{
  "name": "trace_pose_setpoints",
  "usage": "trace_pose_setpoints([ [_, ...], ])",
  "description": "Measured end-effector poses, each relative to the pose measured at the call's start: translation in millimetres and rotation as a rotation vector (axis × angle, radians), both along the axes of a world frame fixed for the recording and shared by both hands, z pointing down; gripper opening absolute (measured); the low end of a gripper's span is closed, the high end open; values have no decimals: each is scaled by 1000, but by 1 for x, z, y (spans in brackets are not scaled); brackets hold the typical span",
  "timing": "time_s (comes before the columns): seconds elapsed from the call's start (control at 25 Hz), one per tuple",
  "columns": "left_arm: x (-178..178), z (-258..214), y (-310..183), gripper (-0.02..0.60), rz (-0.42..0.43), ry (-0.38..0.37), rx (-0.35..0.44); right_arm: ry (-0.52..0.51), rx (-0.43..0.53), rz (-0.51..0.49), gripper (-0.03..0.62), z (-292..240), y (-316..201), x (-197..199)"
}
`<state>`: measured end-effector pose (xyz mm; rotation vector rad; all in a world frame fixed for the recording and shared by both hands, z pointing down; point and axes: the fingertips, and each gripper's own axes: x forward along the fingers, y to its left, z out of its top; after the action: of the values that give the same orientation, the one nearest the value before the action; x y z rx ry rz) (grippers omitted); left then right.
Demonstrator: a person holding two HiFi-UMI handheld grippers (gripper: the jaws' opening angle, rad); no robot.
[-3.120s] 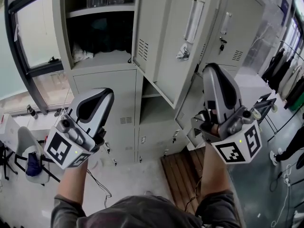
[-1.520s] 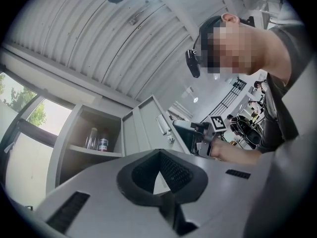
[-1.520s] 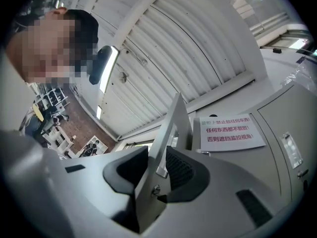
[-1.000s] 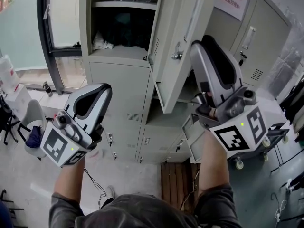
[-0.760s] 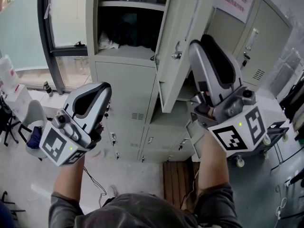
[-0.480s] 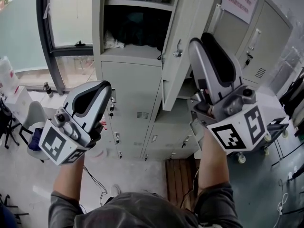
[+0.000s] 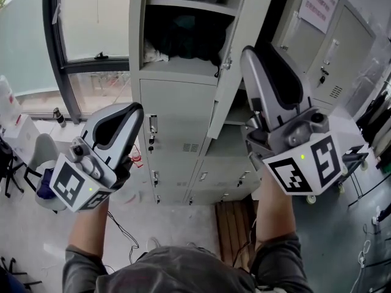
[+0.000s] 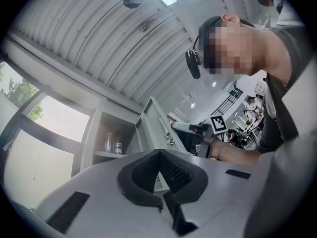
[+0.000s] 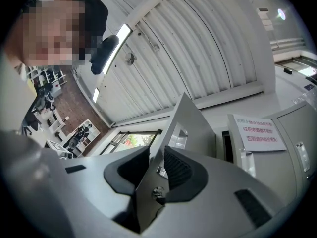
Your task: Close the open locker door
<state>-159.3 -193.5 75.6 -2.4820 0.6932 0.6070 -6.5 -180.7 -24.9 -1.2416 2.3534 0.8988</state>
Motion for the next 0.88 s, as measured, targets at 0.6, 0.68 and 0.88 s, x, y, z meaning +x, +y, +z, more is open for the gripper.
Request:
trace_pose_setpoints([
  [0.6, -72, 12, -28, 9, -12, 17, -25, 12, -17, 0, 103, 6, -36, -69],
  [0.68, -81, 13, -33, 9, -15, 19, -29, 6, -37, -8, 103, 8, -46, -75],
  [0.88, -98, 18, -47, 9, -22, 22, -37, 0, -60, -16, 103, 15, -69, -91],
])
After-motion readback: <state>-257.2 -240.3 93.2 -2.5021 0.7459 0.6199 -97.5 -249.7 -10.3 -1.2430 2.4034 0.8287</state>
